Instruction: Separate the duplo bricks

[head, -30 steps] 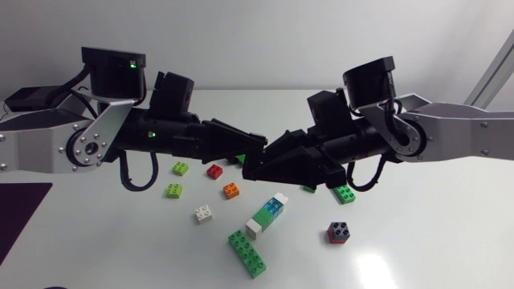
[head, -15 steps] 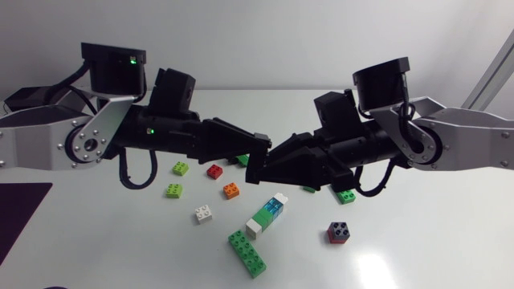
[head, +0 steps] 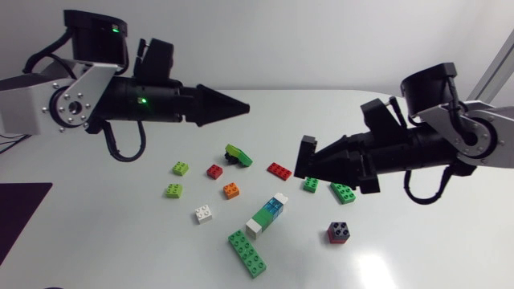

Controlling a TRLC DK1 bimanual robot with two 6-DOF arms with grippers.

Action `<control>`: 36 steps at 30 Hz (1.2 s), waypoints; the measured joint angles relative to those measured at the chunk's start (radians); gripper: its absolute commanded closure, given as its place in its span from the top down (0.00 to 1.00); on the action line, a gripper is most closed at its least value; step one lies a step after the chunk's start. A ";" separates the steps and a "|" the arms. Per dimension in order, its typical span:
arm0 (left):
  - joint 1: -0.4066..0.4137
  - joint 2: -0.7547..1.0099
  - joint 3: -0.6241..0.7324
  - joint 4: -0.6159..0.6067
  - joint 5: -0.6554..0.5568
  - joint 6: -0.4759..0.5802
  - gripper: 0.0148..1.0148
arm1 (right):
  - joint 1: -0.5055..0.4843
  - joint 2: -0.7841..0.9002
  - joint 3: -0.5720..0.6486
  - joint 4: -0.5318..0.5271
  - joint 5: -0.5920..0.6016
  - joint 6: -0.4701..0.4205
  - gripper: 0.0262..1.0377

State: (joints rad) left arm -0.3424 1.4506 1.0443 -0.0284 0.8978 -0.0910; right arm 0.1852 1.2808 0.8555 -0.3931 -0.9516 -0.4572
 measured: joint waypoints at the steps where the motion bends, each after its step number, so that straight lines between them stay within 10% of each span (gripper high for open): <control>1: -0.027 0.015 0.018 -0.068 -0.076 0.056 0.86 | -0.011 -0.016 0.000 -0.030 0.070 -0.035 0.25; 14: -0.313 0.309 0.115 -0.329 -0.584 0.392 0.85 | -0.044 -0.086 -0.005 -0.095 0.761 -0.243 0.25; 36: -0.476 0.468 0.250 -0.486 -0.877 0.434 0.83 | -0.123 0.093 -0.065 0.044 1.098 -0.330 0.25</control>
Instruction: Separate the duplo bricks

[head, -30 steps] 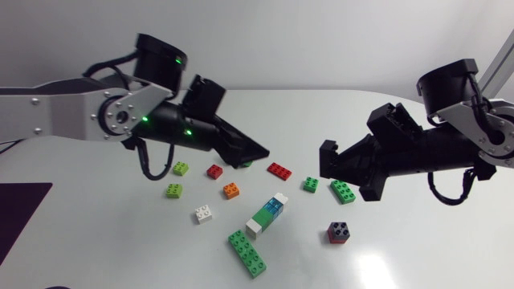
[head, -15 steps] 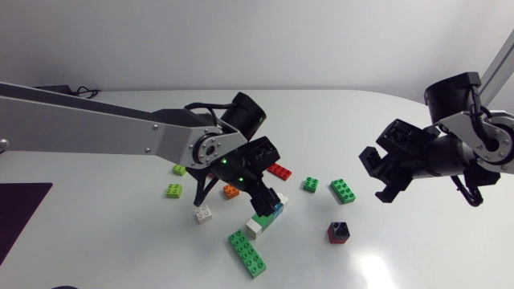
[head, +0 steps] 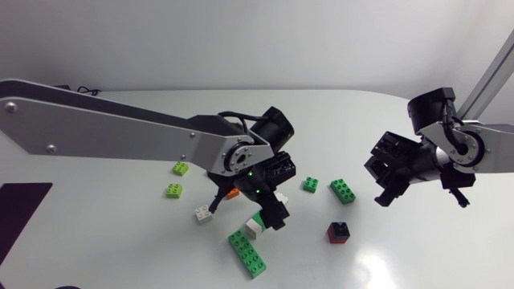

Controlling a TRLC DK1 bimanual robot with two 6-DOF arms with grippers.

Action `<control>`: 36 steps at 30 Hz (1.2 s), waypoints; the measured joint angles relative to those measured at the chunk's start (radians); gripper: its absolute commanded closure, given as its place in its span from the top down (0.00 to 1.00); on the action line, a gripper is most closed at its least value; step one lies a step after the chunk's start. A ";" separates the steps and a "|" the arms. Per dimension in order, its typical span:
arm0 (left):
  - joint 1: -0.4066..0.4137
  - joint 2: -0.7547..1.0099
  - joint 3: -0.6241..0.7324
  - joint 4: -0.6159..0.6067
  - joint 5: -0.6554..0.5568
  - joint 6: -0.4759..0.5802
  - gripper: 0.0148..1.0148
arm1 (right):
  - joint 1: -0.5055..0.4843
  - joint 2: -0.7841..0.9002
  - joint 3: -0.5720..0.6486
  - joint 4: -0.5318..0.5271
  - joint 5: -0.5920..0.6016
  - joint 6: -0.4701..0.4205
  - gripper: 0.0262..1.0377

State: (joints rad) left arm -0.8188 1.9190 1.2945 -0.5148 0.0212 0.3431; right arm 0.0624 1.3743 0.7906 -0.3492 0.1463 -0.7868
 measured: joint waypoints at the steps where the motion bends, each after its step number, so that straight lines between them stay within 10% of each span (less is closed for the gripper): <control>1: -0.001 0.005 0.000 -0.003 -0.004 0.000 0.83 | -0.004 0.009 -0.002 0.006 0.003 -0.003 0.25; 26: -0.035 0.112 0.087 -0.058 -0.055 -0.023 0.82 | -0.069 0.272 0.020 0.100 0.084 -0.105 0.28; 36: -0.037 0.108 0.087 -0.085 -0.044 -0.023 0.79 | -0.068 0.340 0.064 0.136 0.097 -0.104 0.81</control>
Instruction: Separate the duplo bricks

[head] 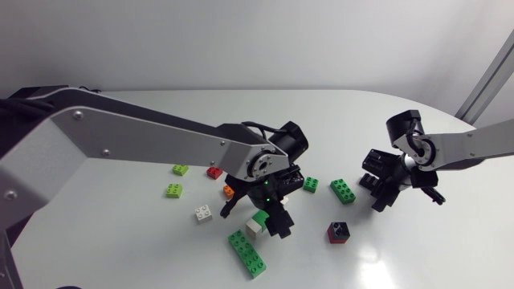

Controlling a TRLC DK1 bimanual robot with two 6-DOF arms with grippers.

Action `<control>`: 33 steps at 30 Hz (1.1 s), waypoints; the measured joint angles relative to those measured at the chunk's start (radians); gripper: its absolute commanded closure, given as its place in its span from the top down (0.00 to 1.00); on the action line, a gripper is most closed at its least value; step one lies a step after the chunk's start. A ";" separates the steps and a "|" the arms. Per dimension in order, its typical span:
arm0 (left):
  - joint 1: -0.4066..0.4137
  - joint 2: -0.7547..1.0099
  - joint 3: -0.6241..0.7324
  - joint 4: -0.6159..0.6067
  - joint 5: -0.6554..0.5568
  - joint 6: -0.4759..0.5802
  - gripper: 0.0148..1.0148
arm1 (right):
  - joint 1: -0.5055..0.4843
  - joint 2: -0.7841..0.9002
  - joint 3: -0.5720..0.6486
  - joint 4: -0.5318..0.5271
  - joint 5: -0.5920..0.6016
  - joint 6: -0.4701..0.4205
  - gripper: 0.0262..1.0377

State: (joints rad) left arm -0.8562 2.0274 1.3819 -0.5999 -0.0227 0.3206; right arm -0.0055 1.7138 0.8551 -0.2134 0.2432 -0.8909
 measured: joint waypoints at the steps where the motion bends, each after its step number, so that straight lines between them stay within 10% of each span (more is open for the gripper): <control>1: 0.004 0.000 0.000 -0.006 0.000 0.000 0.79 | 0.000 0.003 0.000 0.000 0.000 0.000 0.86; 22: 0.019 0.000 -0.006 -0.025 0.047 -0.008 0.27 | 0.079 -0.310 -0.094 -0.068 -0.040 0.043 0.92; 33: 0.045 -0.061 -0.090 0.006 0.084 0.001 0.26 | 0.145 -0.554 -0.129 -0.220 -0.310 0.069 0.92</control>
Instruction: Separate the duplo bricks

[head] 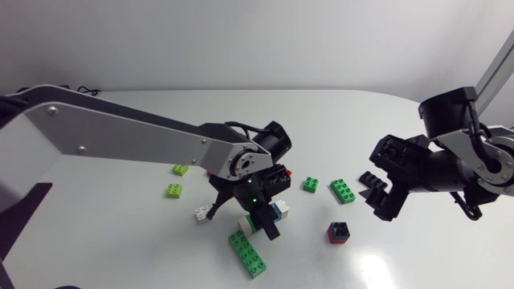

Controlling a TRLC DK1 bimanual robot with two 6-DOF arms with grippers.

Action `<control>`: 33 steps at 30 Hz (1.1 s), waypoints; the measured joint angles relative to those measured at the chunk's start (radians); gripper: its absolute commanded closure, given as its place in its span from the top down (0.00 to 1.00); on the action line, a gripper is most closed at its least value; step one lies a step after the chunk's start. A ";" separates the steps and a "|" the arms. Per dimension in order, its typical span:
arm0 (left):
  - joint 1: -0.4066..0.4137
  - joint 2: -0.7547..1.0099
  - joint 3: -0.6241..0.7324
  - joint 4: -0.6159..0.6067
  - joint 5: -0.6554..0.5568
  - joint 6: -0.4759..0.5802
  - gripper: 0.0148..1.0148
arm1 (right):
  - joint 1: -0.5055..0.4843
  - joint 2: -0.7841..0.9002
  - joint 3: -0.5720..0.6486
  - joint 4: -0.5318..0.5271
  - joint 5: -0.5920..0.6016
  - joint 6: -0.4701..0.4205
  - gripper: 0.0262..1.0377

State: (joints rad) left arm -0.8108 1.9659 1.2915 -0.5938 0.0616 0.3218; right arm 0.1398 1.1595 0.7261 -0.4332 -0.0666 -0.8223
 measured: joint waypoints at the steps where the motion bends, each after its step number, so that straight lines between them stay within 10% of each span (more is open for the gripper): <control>1: 0.003 -0.013 -0.011 0.004 0.006 0.001 0.26 | 0.000 -0.014 0.000 -0.008 -0.040 0.000 0.92; 20: -0.012 -0.341 -0.149 0.018 0.190 0.183 0.26 | -0.001 -0.074 -0.001 -0.145 -0.628 -0.090 0.94; 33: -0.040 -0.483 -0.217 0.005 0.342 0.312 0.26 | 0.087 -0.050 0.017 -0.247 -0.750 -0.166 0.93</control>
State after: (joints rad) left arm -0.8513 1.4826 1.0748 -0.5884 0.4038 0.6334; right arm 0.2268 1.1091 0.7429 -0.6804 -0.8165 -0.9886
